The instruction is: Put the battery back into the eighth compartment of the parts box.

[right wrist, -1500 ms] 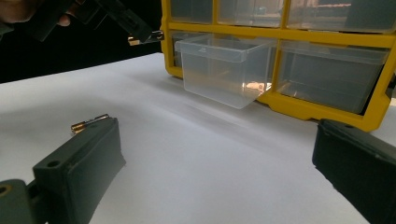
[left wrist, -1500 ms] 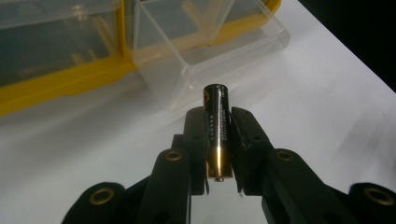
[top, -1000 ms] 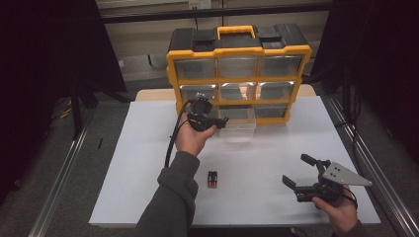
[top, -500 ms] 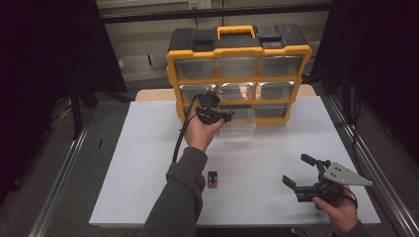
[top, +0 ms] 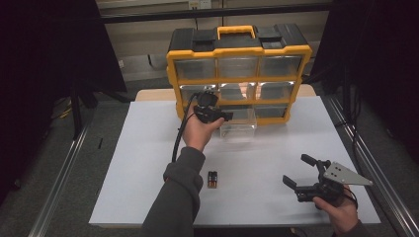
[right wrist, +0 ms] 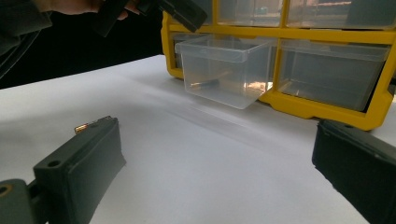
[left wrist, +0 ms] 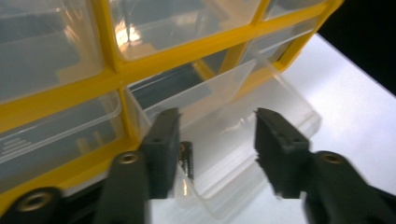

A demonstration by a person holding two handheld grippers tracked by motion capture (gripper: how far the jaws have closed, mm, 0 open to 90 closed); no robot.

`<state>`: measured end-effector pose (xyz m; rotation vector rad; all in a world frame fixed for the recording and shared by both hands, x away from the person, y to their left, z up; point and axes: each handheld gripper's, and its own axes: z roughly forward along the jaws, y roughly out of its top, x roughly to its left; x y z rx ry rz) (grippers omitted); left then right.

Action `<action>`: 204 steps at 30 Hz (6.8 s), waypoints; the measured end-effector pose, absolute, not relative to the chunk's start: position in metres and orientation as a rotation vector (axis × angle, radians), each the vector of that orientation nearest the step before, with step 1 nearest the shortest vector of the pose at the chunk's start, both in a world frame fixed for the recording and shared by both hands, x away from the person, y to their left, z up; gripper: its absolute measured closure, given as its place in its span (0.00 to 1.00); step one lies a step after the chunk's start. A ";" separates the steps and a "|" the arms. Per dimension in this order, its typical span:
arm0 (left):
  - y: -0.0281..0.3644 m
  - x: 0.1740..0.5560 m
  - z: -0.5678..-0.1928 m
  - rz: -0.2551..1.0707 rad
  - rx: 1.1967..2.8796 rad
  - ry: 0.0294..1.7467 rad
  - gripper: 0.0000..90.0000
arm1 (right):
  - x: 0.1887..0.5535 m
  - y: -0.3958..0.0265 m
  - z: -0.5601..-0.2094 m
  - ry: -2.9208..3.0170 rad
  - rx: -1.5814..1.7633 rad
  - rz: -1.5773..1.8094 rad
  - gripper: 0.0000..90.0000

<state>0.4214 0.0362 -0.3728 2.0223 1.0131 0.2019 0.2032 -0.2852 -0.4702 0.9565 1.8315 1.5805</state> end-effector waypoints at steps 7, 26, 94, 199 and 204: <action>0.049 0.406 -0.373 0.210 1.991 0.982 0.31 | 0.203 -0.284 -0.470 1.829 0.958 1.581 0.02; 0.079 0.368 -0.395 0.203 2.001 0.918 0.21 | 0.203 -0.282 -0.470 1.829 0.963 1.574 0.02; 0.107 0.285 -0.471 0.158 2.269 0.963 0.85 | 0.202 -0.280 -0.469 1.836 0.954 1.573 0.02; 0.022 0.405 -0.371 0.240 1.989 0.961 0.35 | 0.203 -0.286 -0.470 1.828 0.960 1.606 0.02; 0.032 0.395 -0.369 0.232 1.985 0.945 0.30 | 0.203 -0.285 -0.470 1.828 0.958 1.598 0.02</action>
